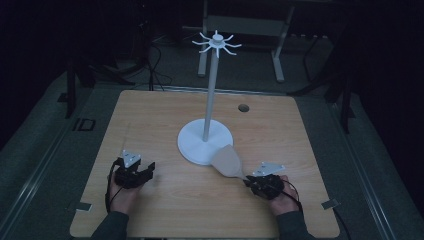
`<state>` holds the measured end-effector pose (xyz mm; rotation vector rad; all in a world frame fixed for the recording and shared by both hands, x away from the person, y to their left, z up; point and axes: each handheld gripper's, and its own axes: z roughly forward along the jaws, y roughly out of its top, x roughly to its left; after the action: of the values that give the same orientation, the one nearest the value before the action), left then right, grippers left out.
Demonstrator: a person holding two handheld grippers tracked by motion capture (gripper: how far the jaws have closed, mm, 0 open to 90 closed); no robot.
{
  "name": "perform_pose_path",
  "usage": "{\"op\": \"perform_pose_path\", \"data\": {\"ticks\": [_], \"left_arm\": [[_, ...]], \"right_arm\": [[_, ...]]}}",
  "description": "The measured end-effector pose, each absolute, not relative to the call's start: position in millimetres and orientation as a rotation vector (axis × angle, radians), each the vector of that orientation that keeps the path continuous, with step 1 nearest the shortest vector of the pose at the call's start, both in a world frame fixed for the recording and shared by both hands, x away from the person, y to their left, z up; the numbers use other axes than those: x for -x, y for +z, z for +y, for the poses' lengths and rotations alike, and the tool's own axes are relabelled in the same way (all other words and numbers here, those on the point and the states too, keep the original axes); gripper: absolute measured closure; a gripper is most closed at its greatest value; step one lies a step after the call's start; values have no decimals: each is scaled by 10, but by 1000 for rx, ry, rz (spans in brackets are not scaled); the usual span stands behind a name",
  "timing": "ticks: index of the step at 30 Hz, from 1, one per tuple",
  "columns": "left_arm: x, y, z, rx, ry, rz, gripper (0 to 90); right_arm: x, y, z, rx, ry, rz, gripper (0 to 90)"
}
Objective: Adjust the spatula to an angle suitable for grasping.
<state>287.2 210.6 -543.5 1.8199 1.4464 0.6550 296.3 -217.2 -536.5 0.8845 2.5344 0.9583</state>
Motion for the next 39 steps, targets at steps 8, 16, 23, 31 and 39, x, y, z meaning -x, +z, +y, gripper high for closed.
{"op": "perform_pose_path", "data": {"ticks": [8, 16, 23, 31, 39], "left_arm": [[-2868, -5429, 2120, -1813, 658, 1449, 432], [-2866, -5431, 2120, -1815, 658, 1446, 432], [-2865, -5431, 2118, -1816, 658, 1447, 432], [-2865, -5434, 2113, -1817, 657, 1447, 432], [-2864, -5435, 2109, -1818, 654, 1450, 432]], "right_arm": [[-2911, -5420, -1618, -654, 978, 2659, 778], [-2848, -5506, -1323, -530, 963, 2732, 762], [-2745, -5424, -1552, -628, 1075, 2683, 604], [-2426, -5338, -2092, -708, 1135, 2628, 830], [-2134, -5403, -2386, -741, 1075, 2677, 879]]}}
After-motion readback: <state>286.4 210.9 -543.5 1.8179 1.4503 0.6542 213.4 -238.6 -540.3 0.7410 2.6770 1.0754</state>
